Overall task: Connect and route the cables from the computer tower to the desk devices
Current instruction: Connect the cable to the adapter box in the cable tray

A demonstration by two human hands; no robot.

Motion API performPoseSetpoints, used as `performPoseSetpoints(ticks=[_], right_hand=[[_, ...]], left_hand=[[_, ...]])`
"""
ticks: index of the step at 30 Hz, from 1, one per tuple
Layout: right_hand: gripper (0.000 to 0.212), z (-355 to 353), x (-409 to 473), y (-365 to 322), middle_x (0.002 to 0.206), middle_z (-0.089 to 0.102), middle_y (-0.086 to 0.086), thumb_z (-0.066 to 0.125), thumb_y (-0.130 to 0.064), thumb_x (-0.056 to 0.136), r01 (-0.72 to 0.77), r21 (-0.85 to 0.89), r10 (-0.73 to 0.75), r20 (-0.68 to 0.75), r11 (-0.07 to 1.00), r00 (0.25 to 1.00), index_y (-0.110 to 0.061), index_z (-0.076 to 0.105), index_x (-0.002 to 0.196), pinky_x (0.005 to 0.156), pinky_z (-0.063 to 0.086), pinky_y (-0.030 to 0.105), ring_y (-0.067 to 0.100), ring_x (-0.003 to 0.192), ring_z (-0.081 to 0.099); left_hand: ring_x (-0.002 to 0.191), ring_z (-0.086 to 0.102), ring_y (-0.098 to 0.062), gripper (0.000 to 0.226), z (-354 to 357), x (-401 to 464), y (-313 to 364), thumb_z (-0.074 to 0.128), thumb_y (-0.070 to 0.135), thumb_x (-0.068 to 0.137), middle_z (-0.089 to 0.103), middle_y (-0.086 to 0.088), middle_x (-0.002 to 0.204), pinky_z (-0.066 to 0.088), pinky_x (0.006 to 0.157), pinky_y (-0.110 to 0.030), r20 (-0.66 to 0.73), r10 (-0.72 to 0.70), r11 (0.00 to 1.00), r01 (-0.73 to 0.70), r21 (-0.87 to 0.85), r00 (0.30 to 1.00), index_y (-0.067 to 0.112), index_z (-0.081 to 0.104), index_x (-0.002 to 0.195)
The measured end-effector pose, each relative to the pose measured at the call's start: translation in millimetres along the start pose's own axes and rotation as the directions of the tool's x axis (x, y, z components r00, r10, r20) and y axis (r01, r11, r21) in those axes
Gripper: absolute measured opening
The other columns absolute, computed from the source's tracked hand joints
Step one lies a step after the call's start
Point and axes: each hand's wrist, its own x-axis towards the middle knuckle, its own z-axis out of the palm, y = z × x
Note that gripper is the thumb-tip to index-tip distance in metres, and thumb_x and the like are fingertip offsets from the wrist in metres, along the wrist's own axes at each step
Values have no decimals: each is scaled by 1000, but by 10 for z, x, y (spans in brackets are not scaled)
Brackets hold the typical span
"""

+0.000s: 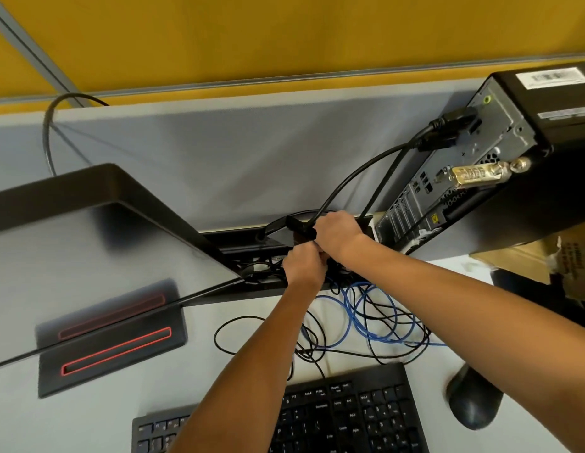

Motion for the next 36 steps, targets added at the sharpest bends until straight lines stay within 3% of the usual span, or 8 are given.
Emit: performPoseSetpoints(ticks=[6, 12, 17, 22, 26, 32, 34, 36], right_hand=[[25, 80, 7, -39, 115, 63, 5, 44, -3, 97, -37, 47, 39, -54, 998, 998, -11, 64, 109, 76, 48, 32, 25, 107, 62], [24, 224, -232, 155, 114, 62, 9, 57, -4, 91, -50, 347, 118, -178, 936, 977, -12, 61, 113, 78, 49, 36, 31, 104, 63], [40, 236, -331, 149, 119, 47, 10, 64, 6, 81, 41, 573, 219, -377, 818, 900, -8, 58, 118, 90, 51, 41, 27, 111, 49], [70, 47, -380, 110, 126, 50, 19, 64, 12, 77, -130, 553, 229, -112, 823, 967, -6, 33, 137, 90, 49, 40, 36, 113, 56], [54, -63, -390, 4, 126, 56, 19, 61, 9, 83, -214, 513, 274, -42, 831, 961, -1, 41, 133, 88, 50, 40, 35, 116, 58], [51, 168, -456, -313, 134, 41, 16, 56, 9, 86, -244, 556, 397, -170, 794, 902, 0, 41, 134, 93, 48, 33, 27, 123, 46], [50, 176, -473, -209, 133, 40, 14, 57, 12, 84, -200, 572, 389, -229, 795, 892, -1, 46, 131, 89, 49, 31, 26, 120, 46], [45, 132, -479, -82, 129, 43, 13, 56, 15, 82, -173, 584, 381, -253, 793, 890, -2, 52, 124, 84, 49, 31, 28, 114, 50]], left_hand=[[98, 64, -29, 19, 50, 82, 68, 48, 18, 95, 67, -11, 103, 47, 76, -33, 33, -6, 992, 2, 126, 999, 8, 63, 101], [85, 64, -27, 32, 44, -6, -315, 61, 40, 90, 69, -11, 80, 53, 74, -37, -247, -50, 982, 2, -190, 968, 11, 72, 87], [113, 51, -23, 34, -91, -109, -497, 62, 34, 91, 42, -15, 129, 42, 97, -24, -462, -58, 975, -48, -215, 885, 1, 65, 93], [105, 52, -9, 22, -206, -276, -436, 66, 17, 88, 42, -3, 132, 33, 93, -8, -473, -90, 876, -156, -456, 876, 5, 60, 106], [98, 58, -10, 27, -170, -447, -501, 64, 16, 90, 43, -4, 136, 38, 82, -5, -498, -114, 846, -179, -502, 860, 5, 55, 113], [67, 55, -4, 26, -95, -550, -497, 68, 16, 87, 53, 7, 70, 51, 76, -22, -516, -295, 747, -143, -649, 804, -1, 56, 104], [69, 58, -6, 19, -90, -544, -444, 69, 17, 87, 57, 5, 70, 52, 77, -26, -452, -325, 701, -110, -705, 830, 2, 58, 88], [86, 63, -14, 16, -74, -488, -448, 69, 12, 86, 62, -1, 88, 51, 80, -23, -387, -350, 656, -72, -752, 853, 6, 59, 96]])
